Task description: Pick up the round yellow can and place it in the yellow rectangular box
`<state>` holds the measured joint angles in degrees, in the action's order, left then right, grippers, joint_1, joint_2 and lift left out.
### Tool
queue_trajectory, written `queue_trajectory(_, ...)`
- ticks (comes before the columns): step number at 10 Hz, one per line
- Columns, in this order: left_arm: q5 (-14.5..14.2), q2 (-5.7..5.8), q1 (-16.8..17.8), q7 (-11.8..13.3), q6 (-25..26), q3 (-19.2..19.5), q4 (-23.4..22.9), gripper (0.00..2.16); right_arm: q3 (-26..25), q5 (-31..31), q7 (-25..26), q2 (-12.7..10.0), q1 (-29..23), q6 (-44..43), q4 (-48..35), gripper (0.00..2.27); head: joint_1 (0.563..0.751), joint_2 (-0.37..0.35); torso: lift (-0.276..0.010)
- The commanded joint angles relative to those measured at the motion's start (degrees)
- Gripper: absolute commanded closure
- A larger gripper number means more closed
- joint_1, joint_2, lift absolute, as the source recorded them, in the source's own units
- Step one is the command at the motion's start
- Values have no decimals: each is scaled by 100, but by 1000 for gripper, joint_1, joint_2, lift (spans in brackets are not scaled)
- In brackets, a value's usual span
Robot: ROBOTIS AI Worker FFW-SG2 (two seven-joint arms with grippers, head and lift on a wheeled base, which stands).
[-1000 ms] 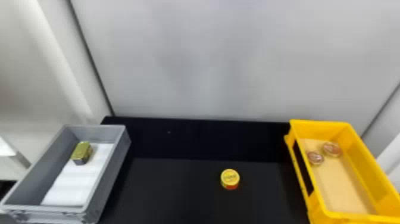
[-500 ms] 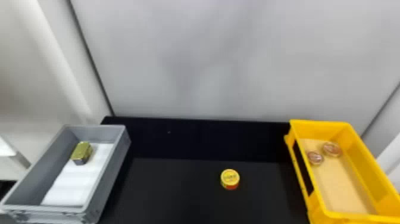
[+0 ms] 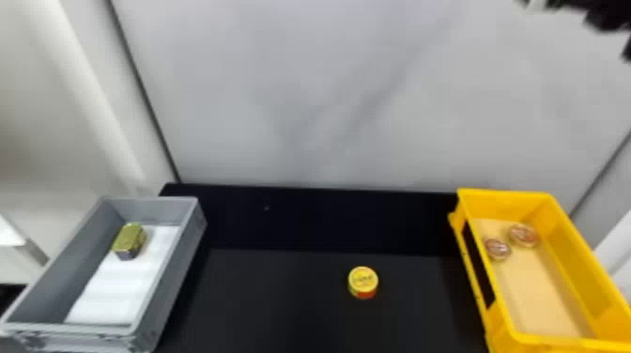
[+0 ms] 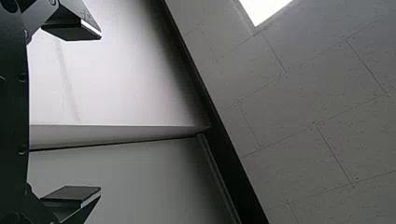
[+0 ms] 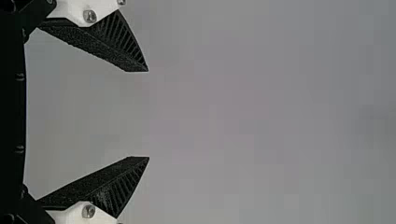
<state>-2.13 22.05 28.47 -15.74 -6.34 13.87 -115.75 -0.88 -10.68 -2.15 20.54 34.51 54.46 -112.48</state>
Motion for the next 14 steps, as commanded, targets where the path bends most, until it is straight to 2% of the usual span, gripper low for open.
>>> queue_trajectory(1,-16,-24,45,0,10,-51,8,110,264,22,-374,-182,-314,199,429,119,663,54,-10)
queue_trajectory(3,-42,-42,62,0,10,-60,17,110,317,198,-770,-472,-560,322,754,124,663,54,-10)
queue_trajectory(4,-60,-42,62,0,10,-68,17,110,511,198,-867,-481,-657,366,938,124,663,54,-10)
queue_trajectory(5,-60,-60,54,0,10,-68,17,110,686,338,-1166,-507,-683,454,1184,124,663,54,-10)
queue_trajectory(7,-86,-77,54,0,-34,-60,35,110,827,848,-2080,-727,-744,480,1808,124,663,54,-10)
queue_trajectory(8,-104,-86,54,0,-60,-60,61,110,933,989,-2318,-789,-806,480,2055,125,663,54,-10)
queue_trajectory(11,-130,-139,54,0,-113,-95,114,110,1161,1235,-2881,-973,-929,436,2749,125,663,54,-10)
queue_trajectory(14,-130,-139,89,0,-139,-130,131,110,1355,1437,-3144,-1061,-964,375,3171,125,663,54,-10)
